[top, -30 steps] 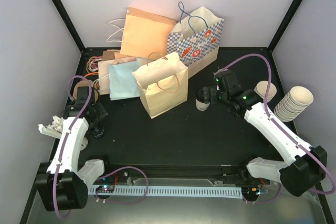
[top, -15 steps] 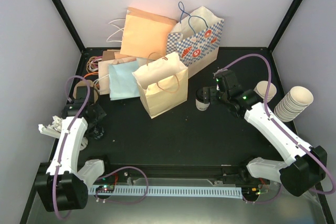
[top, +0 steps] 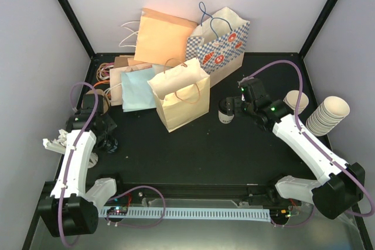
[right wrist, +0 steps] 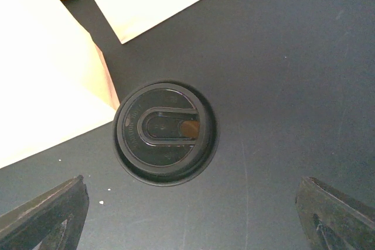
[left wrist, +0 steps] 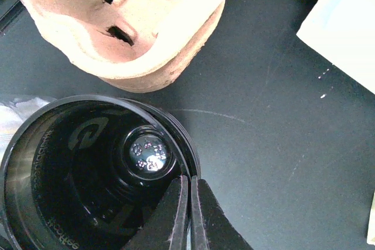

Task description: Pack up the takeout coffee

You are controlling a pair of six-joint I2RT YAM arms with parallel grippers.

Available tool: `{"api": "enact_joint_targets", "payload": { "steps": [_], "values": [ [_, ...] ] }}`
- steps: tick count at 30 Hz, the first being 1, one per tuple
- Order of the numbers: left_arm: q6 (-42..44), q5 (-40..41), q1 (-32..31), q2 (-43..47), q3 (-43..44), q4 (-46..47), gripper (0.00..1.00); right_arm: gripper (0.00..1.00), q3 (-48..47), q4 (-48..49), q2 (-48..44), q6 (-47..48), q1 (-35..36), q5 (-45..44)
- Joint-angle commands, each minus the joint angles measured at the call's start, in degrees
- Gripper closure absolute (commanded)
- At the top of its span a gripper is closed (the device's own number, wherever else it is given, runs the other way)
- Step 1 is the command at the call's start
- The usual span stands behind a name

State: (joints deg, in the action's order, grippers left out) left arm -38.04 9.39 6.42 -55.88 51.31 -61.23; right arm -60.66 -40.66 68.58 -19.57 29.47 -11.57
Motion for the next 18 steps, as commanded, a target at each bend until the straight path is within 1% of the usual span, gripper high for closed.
{"api": "enact_joint_targets", "payload": {
  "steps": [1, 8, 14, 18],
  "values": [
    [-0.45, 1.78, 0.27, 0.57, 2.52, -1.87, 0.98, 0.01, -0.09, 1.09, 0.39, 0.5, -0.31, 0.08],
    [0.2, 4.09, -0.57, 0.73, 6.14, -3.08, 0.98, 0.01, -0.24, 1.03, 0.67, 0.52, -0.3, 0.06],
    [0.08, 4.81, -1.57, 0.49, 7.32, -3.33, 0.98, 0.01, -0.25, 0.94, 0.54, 0.52, -0.29, 0.0],
    [-0.82, 6.96, -3.11, -0.59, 9.48, -5.23, 0.98, 0.01, -0.27, 0.94, 0.63, 0.5, -0.3, 0.03]
  ]
}}
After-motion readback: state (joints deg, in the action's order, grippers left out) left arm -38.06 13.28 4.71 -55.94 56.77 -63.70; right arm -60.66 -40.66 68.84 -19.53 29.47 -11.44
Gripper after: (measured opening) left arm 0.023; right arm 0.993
